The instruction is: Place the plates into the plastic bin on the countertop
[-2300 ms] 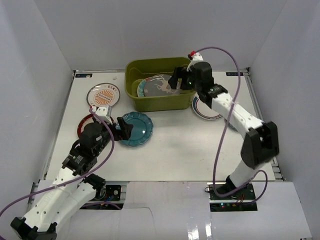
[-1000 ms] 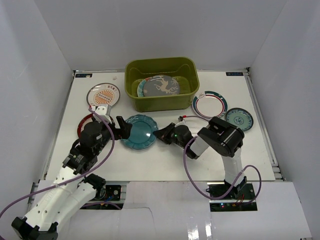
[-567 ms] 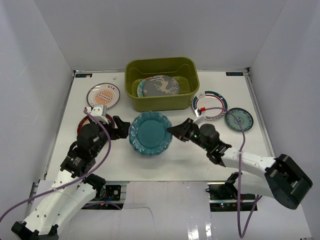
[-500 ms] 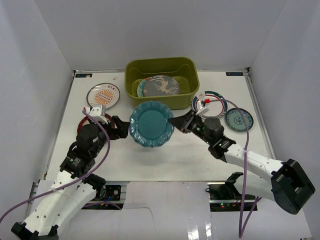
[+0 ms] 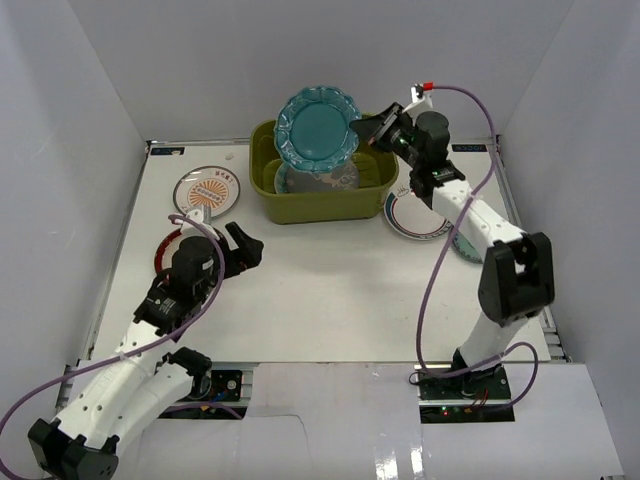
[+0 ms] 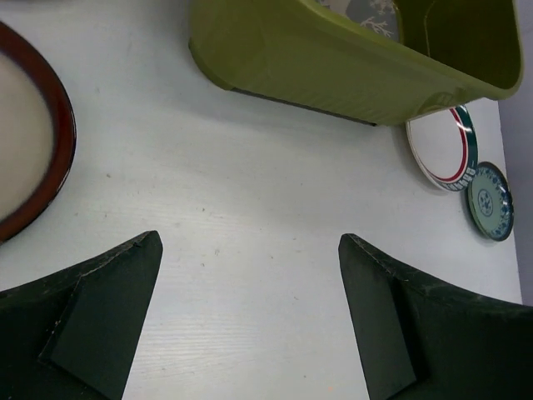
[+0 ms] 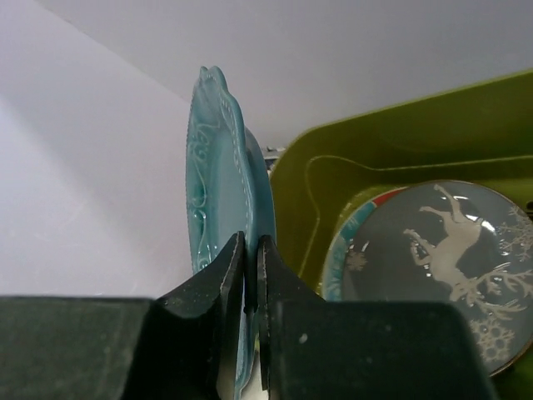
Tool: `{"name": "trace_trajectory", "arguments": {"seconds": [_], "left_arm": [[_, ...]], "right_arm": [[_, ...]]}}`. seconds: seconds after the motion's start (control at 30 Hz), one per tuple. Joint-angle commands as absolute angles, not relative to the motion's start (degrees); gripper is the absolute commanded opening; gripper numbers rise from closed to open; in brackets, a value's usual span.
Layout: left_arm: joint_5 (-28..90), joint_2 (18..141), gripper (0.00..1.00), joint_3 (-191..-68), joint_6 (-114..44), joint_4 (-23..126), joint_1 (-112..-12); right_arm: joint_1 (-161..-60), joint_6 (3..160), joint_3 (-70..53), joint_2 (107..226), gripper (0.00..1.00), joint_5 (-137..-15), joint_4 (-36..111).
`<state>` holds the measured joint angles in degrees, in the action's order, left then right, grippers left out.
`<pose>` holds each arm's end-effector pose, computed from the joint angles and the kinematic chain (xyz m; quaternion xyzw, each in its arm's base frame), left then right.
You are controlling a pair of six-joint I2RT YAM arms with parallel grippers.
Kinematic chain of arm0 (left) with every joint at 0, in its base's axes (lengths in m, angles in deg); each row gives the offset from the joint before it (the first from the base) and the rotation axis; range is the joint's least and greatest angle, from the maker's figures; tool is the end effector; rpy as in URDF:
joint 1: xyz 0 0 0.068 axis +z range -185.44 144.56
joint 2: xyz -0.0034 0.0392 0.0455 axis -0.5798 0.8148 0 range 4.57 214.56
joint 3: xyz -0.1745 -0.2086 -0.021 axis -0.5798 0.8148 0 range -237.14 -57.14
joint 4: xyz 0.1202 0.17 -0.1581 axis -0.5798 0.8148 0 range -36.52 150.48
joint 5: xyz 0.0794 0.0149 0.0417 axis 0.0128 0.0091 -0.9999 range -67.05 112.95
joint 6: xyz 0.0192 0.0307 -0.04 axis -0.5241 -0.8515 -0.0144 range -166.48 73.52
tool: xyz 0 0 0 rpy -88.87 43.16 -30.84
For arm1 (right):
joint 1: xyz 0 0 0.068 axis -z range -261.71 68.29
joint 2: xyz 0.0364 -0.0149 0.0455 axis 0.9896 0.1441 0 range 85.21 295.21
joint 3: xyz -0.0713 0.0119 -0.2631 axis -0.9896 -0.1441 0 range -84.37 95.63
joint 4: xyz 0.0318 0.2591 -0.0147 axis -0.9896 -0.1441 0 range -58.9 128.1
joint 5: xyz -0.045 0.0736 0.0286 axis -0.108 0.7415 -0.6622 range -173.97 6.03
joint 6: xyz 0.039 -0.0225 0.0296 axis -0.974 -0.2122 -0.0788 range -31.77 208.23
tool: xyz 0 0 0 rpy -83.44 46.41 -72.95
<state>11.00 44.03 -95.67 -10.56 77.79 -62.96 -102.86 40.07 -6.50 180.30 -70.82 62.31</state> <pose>0.1458 -0.0676 0.2908 -0.1171 0.8337 -0.2052 0.4992 0.3729 0.1528 0.3744 0.0704 0.6602 0.4854 0.5688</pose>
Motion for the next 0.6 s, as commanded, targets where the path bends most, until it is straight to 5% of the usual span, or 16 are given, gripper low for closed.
{"name": "trace_trajectory", "arguments": {"seconds": [0.0,0.27,0.57], "left_arm": [[7.3,44.3,0.98,-94.1,-0.4,79.6,-62.6],[-1.7,48.1,0.98,-90.9,9.8,86.9,-60.9],[9.5,49.7,0.98,-82.6,12.0,84.7,-42.5]], "right_arm": [[-102.0,39.1,4.8,186.1,0.08,-65.6,63.0],[-101.7,40.1,19.2,200.0,0.08,-65.6,55.2],[-101.1,41.7,20.7,207.0,0.08,-66.5,51.1]]}}
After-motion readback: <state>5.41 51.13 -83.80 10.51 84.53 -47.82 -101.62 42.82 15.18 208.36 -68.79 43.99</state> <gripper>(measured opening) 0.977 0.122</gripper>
